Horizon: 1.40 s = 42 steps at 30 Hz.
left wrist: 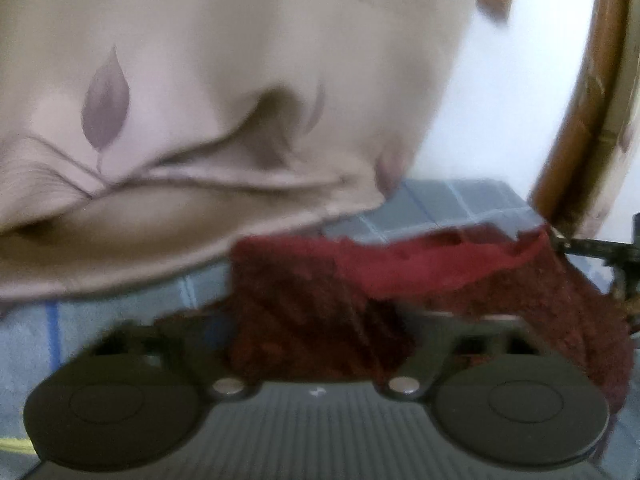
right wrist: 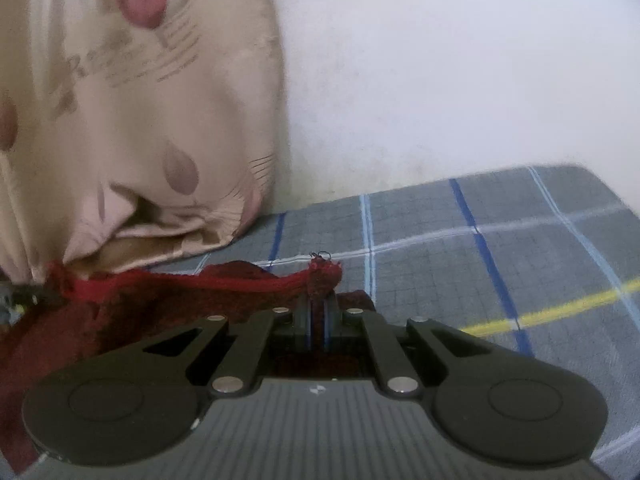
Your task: Fold small clothes
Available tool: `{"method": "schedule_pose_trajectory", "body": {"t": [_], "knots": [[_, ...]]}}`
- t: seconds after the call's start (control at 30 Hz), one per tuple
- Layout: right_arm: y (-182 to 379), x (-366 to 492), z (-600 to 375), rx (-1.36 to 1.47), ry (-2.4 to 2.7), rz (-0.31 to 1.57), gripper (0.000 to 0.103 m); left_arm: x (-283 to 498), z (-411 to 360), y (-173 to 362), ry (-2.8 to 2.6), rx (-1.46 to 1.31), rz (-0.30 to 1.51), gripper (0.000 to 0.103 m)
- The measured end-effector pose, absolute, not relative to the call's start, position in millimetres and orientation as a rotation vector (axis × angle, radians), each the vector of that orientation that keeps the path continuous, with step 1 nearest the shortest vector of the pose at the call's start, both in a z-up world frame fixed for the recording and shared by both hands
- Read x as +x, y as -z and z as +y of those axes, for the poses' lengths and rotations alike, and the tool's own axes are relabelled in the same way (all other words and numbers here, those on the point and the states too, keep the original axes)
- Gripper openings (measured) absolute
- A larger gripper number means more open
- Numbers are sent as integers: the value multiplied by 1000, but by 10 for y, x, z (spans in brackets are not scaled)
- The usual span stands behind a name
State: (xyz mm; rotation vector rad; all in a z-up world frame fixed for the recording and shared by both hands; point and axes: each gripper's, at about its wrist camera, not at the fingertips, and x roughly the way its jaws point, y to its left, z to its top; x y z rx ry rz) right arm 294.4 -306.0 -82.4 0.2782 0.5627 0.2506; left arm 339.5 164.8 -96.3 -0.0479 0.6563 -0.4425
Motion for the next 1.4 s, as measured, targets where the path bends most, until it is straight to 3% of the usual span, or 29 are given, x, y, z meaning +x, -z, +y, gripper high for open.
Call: {"method": "schedule_pose_trajectory", "body": {"t": [0.27,0.5,0.77,0.83,0.87,0.9,0.93,1.13,1.27,1.33,1.37,1.4], "knots": [[791,2890,-2987,211,-203,515,10,3352,1953,947,260,-138,620,16],[934,3041,-2850,123,-135,605,9,3466,1891,1194,232,-93,672,19],[914,3075,-2912,141,-106,661,8,3380,1998,1058,196,-147,664,21],[828,3020,-2972,189,-80,650,21,3304,2080,955,193,-190,639,42],[772,2951,-3007,217,-75,625,36,3262,2135,898,185,-214,628,64],[704,2861,-3043,242,-68,596,41,3215,2191,844,170,-237,616,80],[655,2778,-3072,256,-73,579,40,3160,2240,792,155,-257,605,82],[500,1952,-3058,310,-206,573,40,2550,2308,676,344,-298,645,82],[619,1311,-3046,295,-247,604,57,2104,2220,905,446,-314,738,82],[709,1106,-3047,292,-248,626,60,1918,2171,970,480,-324,705,82],[751,1050,-3042,301,-264,636,60,1854,2141,988,477,-320,678,81],[793,1009,-3032,309,-272,640,60,1807,2103,1002,458,-314,661,70]]}}
